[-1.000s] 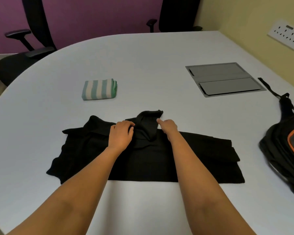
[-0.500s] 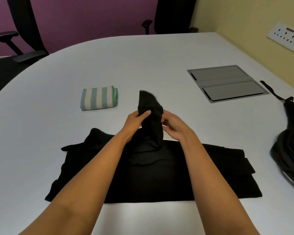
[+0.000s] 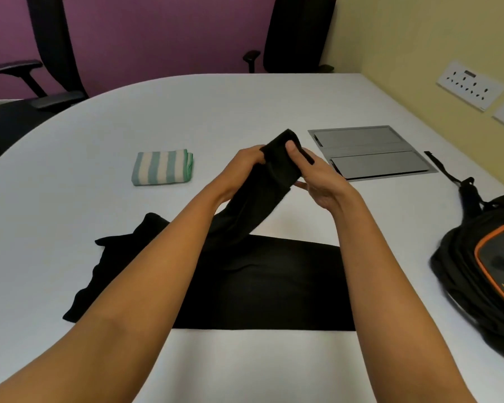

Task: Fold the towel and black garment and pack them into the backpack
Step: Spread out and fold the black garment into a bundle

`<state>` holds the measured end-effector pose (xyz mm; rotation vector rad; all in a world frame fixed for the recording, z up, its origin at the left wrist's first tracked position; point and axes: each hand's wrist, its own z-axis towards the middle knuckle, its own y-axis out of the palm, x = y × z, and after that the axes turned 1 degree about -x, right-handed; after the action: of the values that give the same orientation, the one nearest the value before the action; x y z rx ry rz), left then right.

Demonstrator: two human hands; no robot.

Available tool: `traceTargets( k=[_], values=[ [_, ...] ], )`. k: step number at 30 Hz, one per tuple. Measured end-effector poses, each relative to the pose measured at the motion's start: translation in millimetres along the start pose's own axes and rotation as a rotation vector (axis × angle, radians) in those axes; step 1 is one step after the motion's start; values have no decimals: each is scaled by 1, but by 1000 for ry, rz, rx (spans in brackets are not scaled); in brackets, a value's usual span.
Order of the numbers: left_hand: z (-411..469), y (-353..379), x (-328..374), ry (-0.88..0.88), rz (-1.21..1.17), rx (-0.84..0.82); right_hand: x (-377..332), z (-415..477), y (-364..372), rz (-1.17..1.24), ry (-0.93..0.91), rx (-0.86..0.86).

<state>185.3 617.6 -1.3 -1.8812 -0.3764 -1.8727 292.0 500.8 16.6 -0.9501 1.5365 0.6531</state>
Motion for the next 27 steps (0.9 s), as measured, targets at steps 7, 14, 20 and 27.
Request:
traceTargets(
  k=[7, 14, 20, 27],
  values=[
    [-11, 2, -10, 0, 85, 226, -15, -30, 0, 351, 0, 187],
    [-89, -5, -61, -38, 374, 50, -32, -58, -5, 683, -44, 208],
    [-126, -8, -102, -262, 700, 244, -51, -86, -11, 664, -147, 132],
    [-158, -16, -83, -141, 611, 573, -19, -107, -59, 590, -108, 257]
  ],
)
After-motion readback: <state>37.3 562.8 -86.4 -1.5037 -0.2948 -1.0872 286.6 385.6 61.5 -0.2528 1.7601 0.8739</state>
